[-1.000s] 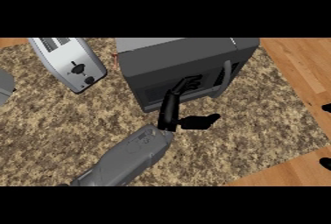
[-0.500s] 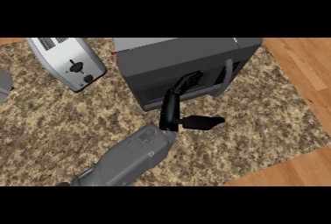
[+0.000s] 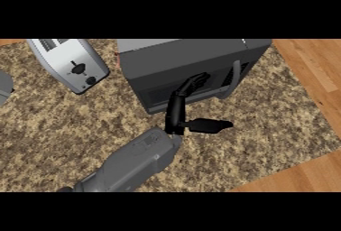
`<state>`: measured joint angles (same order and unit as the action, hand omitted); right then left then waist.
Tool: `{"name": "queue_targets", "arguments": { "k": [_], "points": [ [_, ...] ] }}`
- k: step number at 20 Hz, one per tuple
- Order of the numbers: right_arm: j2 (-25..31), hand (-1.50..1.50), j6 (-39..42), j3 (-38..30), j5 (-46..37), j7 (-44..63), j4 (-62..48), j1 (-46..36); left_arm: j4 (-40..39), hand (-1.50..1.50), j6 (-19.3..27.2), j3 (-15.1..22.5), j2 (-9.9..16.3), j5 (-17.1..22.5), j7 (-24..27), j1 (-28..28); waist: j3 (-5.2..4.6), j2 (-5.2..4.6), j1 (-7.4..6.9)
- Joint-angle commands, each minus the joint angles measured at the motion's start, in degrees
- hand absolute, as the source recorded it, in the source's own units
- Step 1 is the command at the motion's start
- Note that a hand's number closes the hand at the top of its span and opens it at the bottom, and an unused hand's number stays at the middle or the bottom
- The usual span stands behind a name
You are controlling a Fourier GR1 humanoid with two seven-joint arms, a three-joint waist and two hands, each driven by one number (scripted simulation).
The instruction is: Pick up the milk, place it into the microwave and close the microwave
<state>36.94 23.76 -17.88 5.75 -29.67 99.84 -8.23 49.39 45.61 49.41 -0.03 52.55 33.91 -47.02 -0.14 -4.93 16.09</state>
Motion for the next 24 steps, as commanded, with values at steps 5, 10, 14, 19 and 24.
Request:
{"name": "queue_targets", "arguments": {
  "k": [5,10,14,19,24],
  "points": [
    [-8.5,1.5,2.7,3.1,10.7,0.6,-5.0,-0.7,-3.1,-1.5,0.4,-2.5,0.0,2.6,1.6,-3.1,0.68,-1.18,-1.48],
    [-7.0,-1.5,5.8,3.5,13.4,2.9,-8.1,-1.4,-4.1,-1.5,0.2,-2.6,0.0,4.3,2.2,-5.2,0.22,-1.3,-0.38],
    [-6.7,-1.5,7.4,3.5,16.1,4.2,-9.9,-2.7,-5.2,-1.5,-0.3,-2.6,0.0,5.1,3.3,-5.3,0.12,-1.39,-0.56],
    [-5.2,-1.5,9.0,2.7,18.3,5.3,-12.4,-4.3,-5.8,-1.5,-0.2,-2.5,0.0,6.4,4.0,-5.8,0.1,-1.22,-0.23],
    [-3.8,-1.5,11.3,1.8,20.8,5.9,-15.3,-5.7,-6.0,-1.5,-0.4,-1.7,0.0,7.4,5.5,-5.1,0.15,-1.29,0.13]
  ]
}}
